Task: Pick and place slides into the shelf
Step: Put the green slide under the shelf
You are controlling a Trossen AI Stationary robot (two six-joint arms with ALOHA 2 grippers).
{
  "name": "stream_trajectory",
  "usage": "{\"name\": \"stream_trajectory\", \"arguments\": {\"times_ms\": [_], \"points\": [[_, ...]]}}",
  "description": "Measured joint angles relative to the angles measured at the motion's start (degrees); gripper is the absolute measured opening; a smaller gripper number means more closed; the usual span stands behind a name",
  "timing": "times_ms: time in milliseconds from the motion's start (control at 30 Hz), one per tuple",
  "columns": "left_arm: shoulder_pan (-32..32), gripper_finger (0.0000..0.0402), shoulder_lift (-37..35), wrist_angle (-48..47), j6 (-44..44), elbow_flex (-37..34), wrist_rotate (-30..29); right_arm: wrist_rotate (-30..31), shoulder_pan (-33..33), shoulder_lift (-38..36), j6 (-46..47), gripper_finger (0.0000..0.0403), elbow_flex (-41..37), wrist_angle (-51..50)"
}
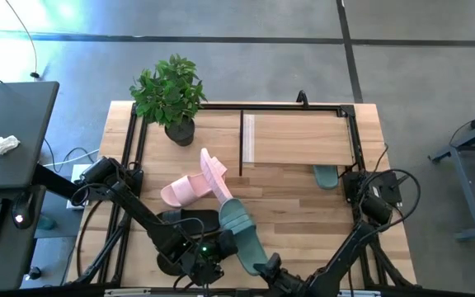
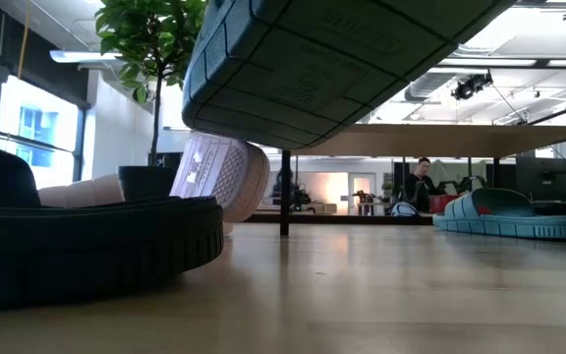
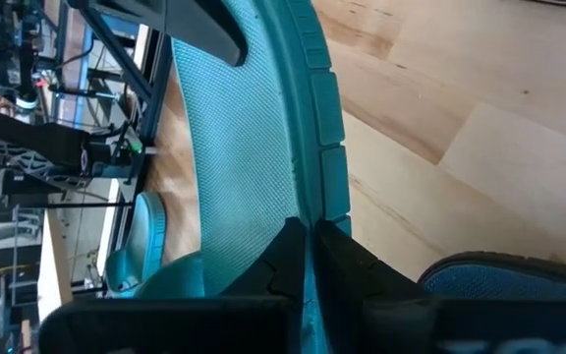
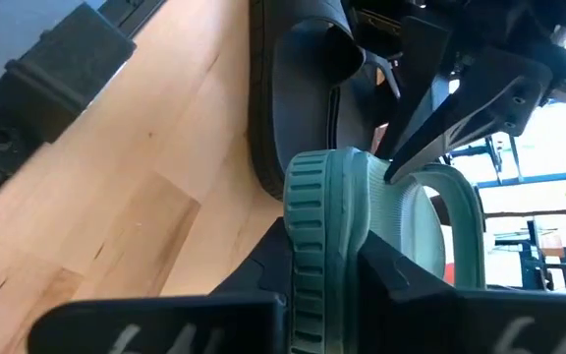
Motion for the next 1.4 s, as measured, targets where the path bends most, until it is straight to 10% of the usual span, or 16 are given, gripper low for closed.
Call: {"name": "stream_trajectory", "arguments": {"times_ms": [600,1133,1400], "points": [[-1.3,0.0209,-0.2,-1.6,0.1,3.7,2.8,-4.4,0.6,0.1,14.1,0.0028,0.0,-10.2],[-2.6,0.0167,-0.2,-10.2,1.0,8.2,0.9,-10.2,3.9,0.0,50.5,0.0028,0.5,-40.6],[-1.8,0.0154,-0.2,-11.1,0.1,8.2,3.0,-12.7,0.0,0.1,49.7,0.0028,0.5,-41.8]]}}
